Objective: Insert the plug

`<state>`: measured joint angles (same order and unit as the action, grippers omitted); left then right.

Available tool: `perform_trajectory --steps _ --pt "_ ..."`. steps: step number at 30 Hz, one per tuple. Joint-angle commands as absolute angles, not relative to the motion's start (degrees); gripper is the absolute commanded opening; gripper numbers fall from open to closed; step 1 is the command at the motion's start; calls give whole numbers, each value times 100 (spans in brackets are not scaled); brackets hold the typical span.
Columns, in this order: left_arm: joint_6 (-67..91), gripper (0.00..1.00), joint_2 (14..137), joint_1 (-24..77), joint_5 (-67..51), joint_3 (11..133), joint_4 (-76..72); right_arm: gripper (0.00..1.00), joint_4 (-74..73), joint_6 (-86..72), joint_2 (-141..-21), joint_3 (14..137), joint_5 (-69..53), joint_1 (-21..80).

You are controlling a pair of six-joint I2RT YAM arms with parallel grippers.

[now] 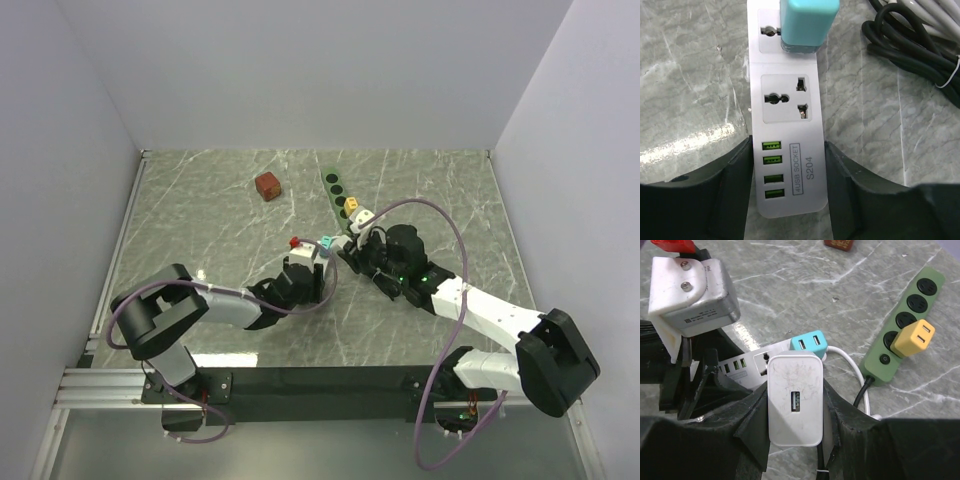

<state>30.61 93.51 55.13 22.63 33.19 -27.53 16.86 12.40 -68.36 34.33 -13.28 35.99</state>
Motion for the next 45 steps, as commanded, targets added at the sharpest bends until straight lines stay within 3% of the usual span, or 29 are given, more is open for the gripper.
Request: perform_trajectory --steps 1,4,20,23,24,27,30,39,45 --pt "2866 42 9343 5572 2347 3349 -2540 0 1907 1169 -6671 3516 -1555 3568" --pt "2716 34 9133 5581 2382 3244 -2408 0 1758 1230 -6706 3577 -1897 3568" --pt "2065 28 8815 5572 2039 2795 -2285 0 625 1529 -7180 4191 -2127 4034" --pt "2144 32 8842 5572 2013 2742 -2347 0 510 1652 -7558 4402 -2171 4061" --pt "2162 42 8824 5572 2013 2716 -2364 0 501 1705 -7646 4447 -2180 4069" --pt "2232 57 8772 5581 2021 2637 -2417 0 492 1784 -7901 4570 -2171 4087" --pt "2294 63 8736 5572 2048 2610 -2391 0 457 1845 -8042 4658 -2153 4078" --pt "2470 72 8464 5581 2057 2453 -2399 0 492 2030 -8253 4737 -2250 4184" --pt "2610 72 8130 5581 2066 2312 -2294 0 501 2162 -8560 4851 -2355 4219"
